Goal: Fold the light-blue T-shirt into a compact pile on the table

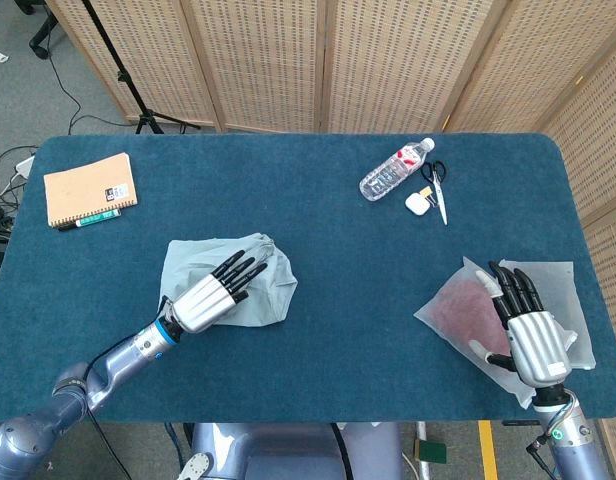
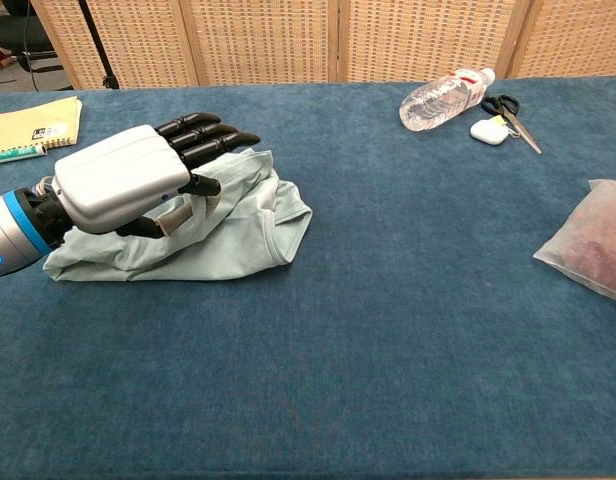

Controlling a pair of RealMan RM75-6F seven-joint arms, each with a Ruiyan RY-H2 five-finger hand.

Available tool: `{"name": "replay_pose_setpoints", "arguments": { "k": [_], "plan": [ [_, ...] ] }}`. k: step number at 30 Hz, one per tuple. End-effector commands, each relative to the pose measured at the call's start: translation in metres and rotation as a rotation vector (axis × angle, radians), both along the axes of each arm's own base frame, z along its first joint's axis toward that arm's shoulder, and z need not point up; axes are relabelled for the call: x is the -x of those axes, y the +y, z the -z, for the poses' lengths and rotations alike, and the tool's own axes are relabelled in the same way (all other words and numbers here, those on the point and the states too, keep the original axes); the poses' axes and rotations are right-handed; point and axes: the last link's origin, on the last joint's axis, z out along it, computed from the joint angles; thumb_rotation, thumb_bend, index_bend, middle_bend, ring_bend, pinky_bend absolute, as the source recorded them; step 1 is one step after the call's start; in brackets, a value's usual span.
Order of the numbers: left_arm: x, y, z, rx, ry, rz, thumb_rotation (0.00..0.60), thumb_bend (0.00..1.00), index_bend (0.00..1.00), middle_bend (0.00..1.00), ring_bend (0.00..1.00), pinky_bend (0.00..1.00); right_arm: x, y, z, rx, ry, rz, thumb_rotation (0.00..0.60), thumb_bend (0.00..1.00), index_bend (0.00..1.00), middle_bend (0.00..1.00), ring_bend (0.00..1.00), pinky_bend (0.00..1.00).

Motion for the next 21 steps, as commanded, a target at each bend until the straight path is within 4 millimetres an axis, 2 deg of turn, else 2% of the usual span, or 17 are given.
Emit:
{"name": "replay_pose_setpoints", "arguments": {
  "k": [1,13,21],
  "plan": [
    [-0.011,-0.001,0.004,-0.008,0.028,0.061,0.600,0.58,0.62,0.00,0.00,0.00,0.000,0.000,0.000,0.000,-0.001,0.000,0.600,0.03,0.00,0.00,0.00,0.00],
    [-0.034,-0.006,0.024,-0.038,0.212,0.273,0.600,0.58,0.63,0.00,0.00,0.00,0.000,0.000,-0.001,0.000,-0.004,0.002,0.600,0.03,0.00,0.00,0.00,0.00],
    [-0.045,-0.004,0.036,-0.056,0.272,0.320,0.600,0.57,0.63,0.00,0.00,0.00,0.001,-0.001,-0.002,-0.003,-0.007,0.003,0.600,0.03,0.00,0.00,0.00,0.00]
  ]
}}
